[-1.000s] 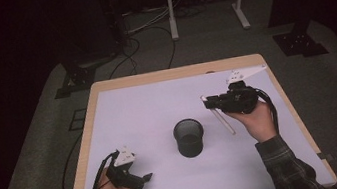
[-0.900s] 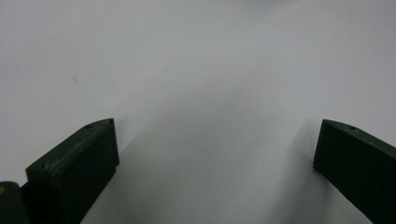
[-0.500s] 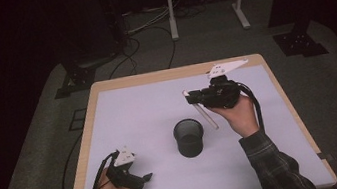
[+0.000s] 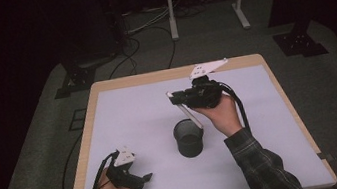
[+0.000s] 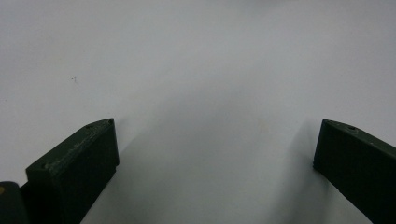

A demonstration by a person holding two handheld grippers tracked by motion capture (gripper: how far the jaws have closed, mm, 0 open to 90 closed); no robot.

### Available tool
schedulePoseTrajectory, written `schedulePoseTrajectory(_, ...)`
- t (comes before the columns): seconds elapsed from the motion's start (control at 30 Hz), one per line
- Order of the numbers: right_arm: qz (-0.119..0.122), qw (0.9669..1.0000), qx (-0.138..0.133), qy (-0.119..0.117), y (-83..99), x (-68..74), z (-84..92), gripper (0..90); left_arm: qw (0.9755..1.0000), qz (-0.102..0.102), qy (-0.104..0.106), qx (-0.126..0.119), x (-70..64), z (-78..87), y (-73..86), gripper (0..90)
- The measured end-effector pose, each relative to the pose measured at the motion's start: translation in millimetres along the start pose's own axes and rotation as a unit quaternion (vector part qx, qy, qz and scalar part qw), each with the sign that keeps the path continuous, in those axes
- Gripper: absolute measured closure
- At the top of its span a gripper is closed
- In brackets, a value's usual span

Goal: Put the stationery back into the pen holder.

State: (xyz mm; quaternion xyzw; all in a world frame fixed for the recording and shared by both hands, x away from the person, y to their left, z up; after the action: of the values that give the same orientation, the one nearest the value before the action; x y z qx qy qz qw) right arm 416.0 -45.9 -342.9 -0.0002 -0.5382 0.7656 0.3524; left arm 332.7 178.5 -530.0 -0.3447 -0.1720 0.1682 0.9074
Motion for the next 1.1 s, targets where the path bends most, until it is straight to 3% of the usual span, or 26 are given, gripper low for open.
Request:
schedulePoseTrajectory(0.4, 0.007, 0.9999, 0.015, -0.003, 8.5, -3.2, -22.1, 77.6, 1.0000, 0.000, -0.001, -0.001, 0.1, -0.1, 0.0, 0.0)
schedulePoseTrajectory(1.1, 0.003, 0.9990, 0.044, -0.004, 40.6, -14.5, -31.2, 77.5, 1.0000, 0.001, 0.000, -0.001, -0.1, -0.2, -0.2, 0.0)
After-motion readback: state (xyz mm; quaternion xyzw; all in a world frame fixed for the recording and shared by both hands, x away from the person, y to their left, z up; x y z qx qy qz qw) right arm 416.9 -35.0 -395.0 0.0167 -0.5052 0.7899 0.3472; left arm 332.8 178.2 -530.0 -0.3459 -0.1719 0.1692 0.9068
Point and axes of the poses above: each handheld gripper's, and its own axes: z roughly backward along the jaws, y roughly out of its underside, x roughly to its left, the point moved 7 cm from there along -z, roughly forward along the jaws, and after that the axes turned 15 degrees about -z, right-handed, at the moved point
